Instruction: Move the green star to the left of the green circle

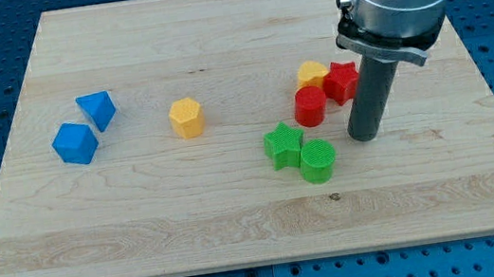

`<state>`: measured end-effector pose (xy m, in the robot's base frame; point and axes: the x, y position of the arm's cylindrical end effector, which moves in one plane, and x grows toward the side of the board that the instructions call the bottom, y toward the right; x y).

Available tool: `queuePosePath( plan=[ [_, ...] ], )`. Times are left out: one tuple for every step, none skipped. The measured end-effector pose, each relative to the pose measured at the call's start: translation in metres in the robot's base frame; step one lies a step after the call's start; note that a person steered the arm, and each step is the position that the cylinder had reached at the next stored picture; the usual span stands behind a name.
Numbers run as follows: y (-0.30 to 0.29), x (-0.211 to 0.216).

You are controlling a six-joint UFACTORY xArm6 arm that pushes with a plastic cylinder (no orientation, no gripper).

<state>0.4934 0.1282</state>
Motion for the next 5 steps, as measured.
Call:
queuePosePath(
  plan=[
    [-0.013,-0.012],
    [-0.033,-0.015],
    [-0.050,-0.015],
    [-0.066,-0.015],
    [-0.075,-0.015]
  ],
)
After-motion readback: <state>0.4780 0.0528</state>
